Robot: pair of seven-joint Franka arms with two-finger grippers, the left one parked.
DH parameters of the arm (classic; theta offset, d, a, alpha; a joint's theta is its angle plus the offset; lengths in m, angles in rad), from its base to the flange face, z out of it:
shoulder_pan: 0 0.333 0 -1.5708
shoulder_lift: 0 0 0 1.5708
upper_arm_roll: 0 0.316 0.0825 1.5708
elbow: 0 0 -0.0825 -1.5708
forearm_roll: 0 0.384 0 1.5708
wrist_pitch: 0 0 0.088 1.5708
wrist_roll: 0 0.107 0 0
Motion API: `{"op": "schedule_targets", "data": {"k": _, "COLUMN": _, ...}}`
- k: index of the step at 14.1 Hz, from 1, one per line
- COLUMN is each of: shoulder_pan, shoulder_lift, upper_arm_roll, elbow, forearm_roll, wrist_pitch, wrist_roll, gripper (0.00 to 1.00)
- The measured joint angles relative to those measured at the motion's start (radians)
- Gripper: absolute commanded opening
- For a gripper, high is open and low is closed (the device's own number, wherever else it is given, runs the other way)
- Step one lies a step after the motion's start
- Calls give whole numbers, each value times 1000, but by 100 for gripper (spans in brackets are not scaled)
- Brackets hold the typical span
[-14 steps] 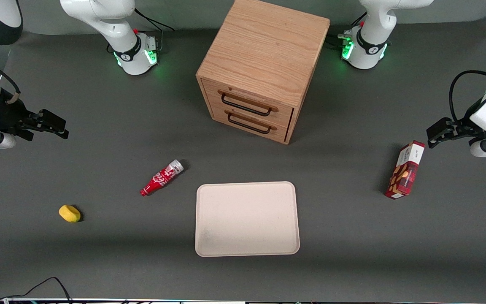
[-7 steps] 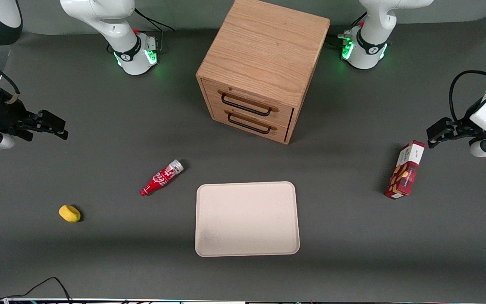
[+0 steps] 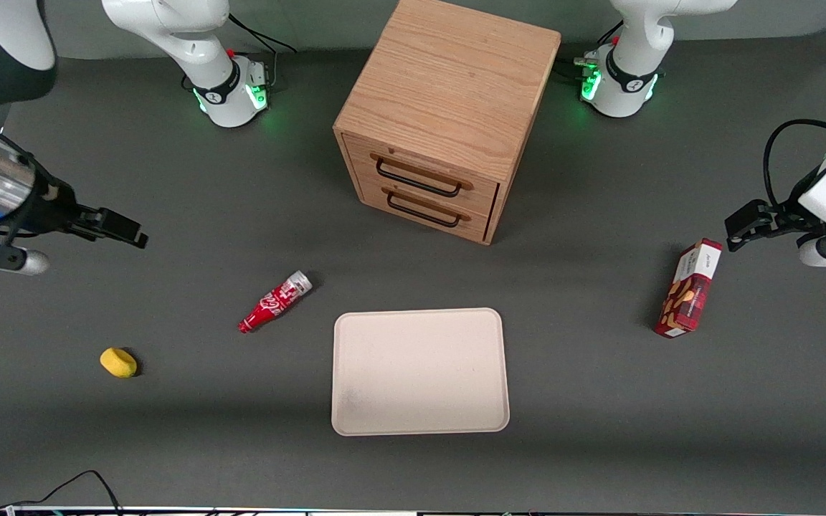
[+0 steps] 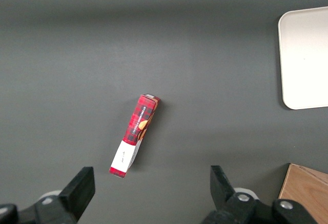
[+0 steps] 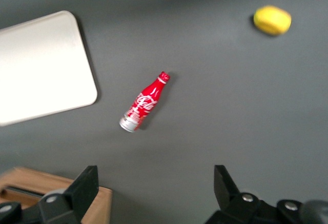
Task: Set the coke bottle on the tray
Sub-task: 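Move the right gripper down over the red Coca-Cola bottle, then lower the open right gripper around the bottle's body and close it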
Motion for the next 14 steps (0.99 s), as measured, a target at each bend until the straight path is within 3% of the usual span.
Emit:
{"op": "schedule_targets", "data": {"k": 3, "shoulder_pan": 17, "shoulder_lift": 47, "upper_arm_roll": 80, "elbow": -23, "forearm_roll": -7, "wrist_pitch": 26, "wrist_roll": 308, "gripper": 100}}
{"op": "schedule_targets", "data": {"k": 7, "shoulder_pan": 57, "shoulder_lift": 131, "upper_arm_roll": 157, "elbow": -74, "forearm_roll": -96, "wrist_pitch": 103, "wrist_roll": 616, "gripper": 100}}
{"op": "schedule_targets", "data": {"k": 14, "shoulder_pan": 47, "shoulder_lift": 194, "upper_arm_roll": 161, "elbow": -362, "forearm_roll": -118, "wrist_pitch": 485, "wrist_roll": 753, "gripper": 100}}
